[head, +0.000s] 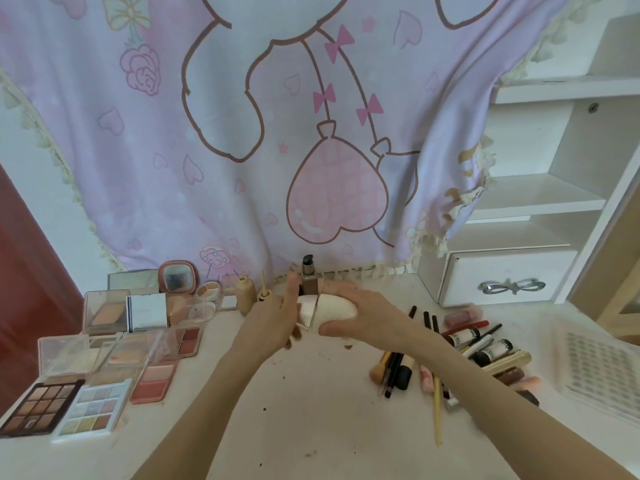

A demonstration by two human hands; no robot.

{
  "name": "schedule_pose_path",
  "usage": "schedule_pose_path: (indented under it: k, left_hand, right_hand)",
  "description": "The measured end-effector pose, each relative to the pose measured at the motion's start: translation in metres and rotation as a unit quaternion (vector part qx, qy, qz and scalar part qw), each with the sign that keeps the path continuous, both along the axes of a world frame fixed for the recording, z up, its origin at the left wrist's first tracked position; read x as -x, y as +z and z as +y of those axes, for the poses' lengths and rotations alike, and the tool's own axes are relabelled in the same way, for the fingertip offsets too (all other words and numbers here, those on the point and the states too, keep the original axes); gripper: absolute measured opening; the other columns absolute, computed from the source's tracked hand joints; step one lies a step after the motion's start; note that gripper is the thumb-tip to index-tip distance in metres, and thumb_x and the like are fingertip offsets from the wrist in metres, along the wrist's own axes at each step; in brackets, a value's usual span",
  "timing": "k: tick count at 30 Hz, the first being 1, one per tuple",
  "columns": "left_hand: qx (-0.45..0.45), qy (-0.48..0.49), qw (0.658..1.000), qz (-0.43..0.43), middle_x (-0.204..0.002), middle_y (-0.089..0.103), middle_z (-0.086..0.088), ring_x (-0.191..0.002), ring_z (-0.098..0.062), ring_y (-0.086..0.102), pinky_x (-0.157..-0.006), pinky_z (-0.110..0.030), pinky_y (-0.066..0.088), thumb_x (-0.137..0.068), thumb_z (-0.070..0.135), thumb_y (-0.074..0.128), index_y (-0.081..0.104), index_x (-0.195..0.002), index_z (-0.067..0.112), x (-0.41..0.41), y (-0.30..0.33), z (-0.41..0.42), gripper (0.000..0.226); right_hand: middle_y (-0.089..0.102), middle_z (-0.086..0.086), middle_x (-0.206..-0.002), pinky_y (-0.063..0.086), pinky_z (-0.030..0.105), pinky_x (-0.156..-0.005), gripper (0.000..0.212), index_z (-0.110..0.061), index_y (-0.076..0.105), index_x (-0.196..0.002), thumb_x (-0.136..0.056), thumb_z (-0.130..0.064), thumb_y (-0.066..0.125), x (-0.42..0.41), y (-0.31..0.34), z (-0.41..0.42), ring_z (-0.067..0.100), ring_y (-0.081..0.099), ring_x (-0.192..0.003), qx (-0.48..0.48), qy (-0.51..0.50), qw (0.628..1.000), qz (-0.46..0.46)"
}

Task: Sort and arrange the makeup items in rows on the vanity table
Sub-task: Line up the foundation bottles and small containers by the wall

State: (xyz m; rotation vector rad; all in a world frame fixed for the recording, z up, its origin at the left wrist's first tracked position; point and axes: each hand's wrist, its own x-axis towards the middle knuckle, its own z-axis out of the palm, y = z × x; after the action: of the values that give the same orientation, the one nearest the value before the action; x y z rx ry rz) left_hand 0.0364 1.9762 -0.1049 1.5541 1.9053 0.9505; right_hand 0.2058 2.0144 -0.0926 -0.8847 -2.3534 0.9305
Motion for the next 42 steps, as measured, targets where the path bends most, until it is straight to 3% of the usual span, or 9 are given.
schedule_pose_path:
  k: [2, 4, 8, 12, 17, 22, 32, 38, 42]
  left_hand:
    - [-0.133, -0.059, 0.989, 0.016, -0.083, 0.062, 0.009, -0.082, -0.012, 0.061, -0.078, -0.028, 0.047, -0.096, 0.041, 0.032, 0.061, -0.093, 0.022, 0.003, -0.001, -0.005, 0.035]
    - [-0.185, -0.168, 0.967, -0.039, -0.11, 0.056, 0.011, -0.105, -0.005, 0.054, -0.087, -0.021, 0.045, -0.095, 0.024, 0.047, 0.054, -0.11, 0.032, 0.003, 0.0, -0.011, 0.019]
    - [-0.181, -0.243, 0.952, -0.04, -0.103, 0.058, 0.015, -0.097, -0.006, 0.054, -0.081, -0.019, 0.047, -0.089, 0.012, 0.058, 0.055, -0.103, 0.034, 0.0, -0.001, -0.017, 0.026]
    - [-0.14, -0.161, 0.977, -0.014, -0.08, 0.059, 0.011, -0.062, 0.004, 0.054, -0.058, -0.011, 0.042, -0.094, 0.023, 0.05, 0.052, -0.093, 0.04, -0.008, 0.005, -0.012, 0.017]
    - [-0.169, -0.241, 0.955, -0.042, -0.121, 0.048, 0.015, -0.105, 0.002, 0.05, -0.084, -0.016, 0.047, -0.089, 0.013, 0.059, 0.048, -0.114, 0.033, -0.011, 0.002, -0.019, 0.034]
    - [-0.138, -0.234, 0.962, 0.014, -0.106, 0.053, 0.013, -0.091, 0.005, 0.051, -0.076, -0.012, 0.043, -0.087, 0.008, 0.061, 0.048, -0.106, 0.038, -0.011, -0.006, -0.016, 0.038]
    - [-0.06, -0.088, 0.994, 0.036, -0.076, 0.05, 0.016, -0.07, 0.0, 0.049, -0.06, -0.012, 0.036, -0.091, 0.031, 0.053, 0.052, -0.105, 0.026, -0.005, -0.026, 0.007, 0.015]
    - [-0.042, 0.013, 0.994, -0.103, -0.085, 0.064, -0.001, -0.071, -0.01, 0.057, -0.068, -0.024, 0.045, -0.089, 0.028, 0.057, 0.057, -0.107, 0.019, 0.004, -0.041, 0.01, 0.02]
    - [0.005, 0.014, 0.993, -0.117, -0.097, 0.063, 0.005, -0.085, -0.01, 0.061, -0.078, -0.025, 0.05, -0.087, 0.029, 0.061, 0.052, -0.103, 0.027, -0.004, -0.057, 0.014, 0.018]
  right_hand:
    - [0.058, -0.003, -0.093, 0.047, 0.018, -0.047, 0.025, -0.053, 0.061, -0.086, -0.082, -0.03, 0.069, -0.009, -0.004, 0.003, 0.003, 0.064, -0.063, 0.135, 0.026, 0.988, 0.076]
    - [0.064, 0.003, -0.087, 0.041, 0.021, -0.045, 0.009, -0.042, 0.065, -0.089, -0.085, -0.034, 0.065, -0.02, -0.01, 0.005, 0.014, 0.065, -0.06, 0.264, 0.033, 0.957, 0.114]
    - [0.068, 0.012, -0.079, 0.044, 0.025, -0.05, 0.033, -0.014, 0.062, -0.103, -0.08, -0.037, 0.061, -0.032, -0.017, 0.012, 0.025, 0.058, -0.063, 0.411, 0.052, 0.898, 0.147]
    - [0.069, 0.006, -0.087, 0.042, 0.028, -0.06, 0.029, -0.021, 0.062, -0.107, -0.083, -0.037, 0.058, -0.032, -0.022, 0.01, 0.023, 0.063, -0.071, 0.374, 0.071, 0.916, 0.122]
    - [0.064, 0.011, -0.104, 0.042, 0.039, -0.084, 0.033, -0.018, 0.066, -0.108, -0.079, -0.035, 0.066, -0.038, -0.027, 0.017, 0.027, 0.06, -0.093, 0.378, 0.016, 0.911, 0.164]
    - [0.071, 0.004, -0.097, 0.054, 0.029, -0.075, 0.04, -0.011, 0.061, -0.114, -0.08, -0.033, 0.064, -0.043, -0.025, 0.018, 0.022, 0.068, -0.088, 0.405, 0.042, 0.903, 0.135]
    - [0.059, -0.007, -0.095, 0.046, 0.021, -0.075, 0.019, -0.022, 0.06, -0.103, -0.086, -0.031, 0.063, -0.037, -0.031, 0.035, 0.009, 0.057, -0.085, 0.131, -0.013, 0.989, -0.068]
    - [0.059, -0.005, -0.107, 0.049, 0.025, -0.079, 0.032, -0.022, 0.05, -0.111, -0.084, -0.021, 0.066, -0.031, -0.05, 0.06, 0.013, 0.058, -0.098, 0.151, -0.151, 0.976, 0.035]
    - [0.052, -0.004, -0.105, 0.043, 0.02, -0.068, 0.031, -0.019, 0.042, -0.111, -0.086, -0.022, 0.061, -0.004, -0.066, 0.077, 0.011, 0.052, -0.091, 0.178, -0.246, 0.948, 0.1]
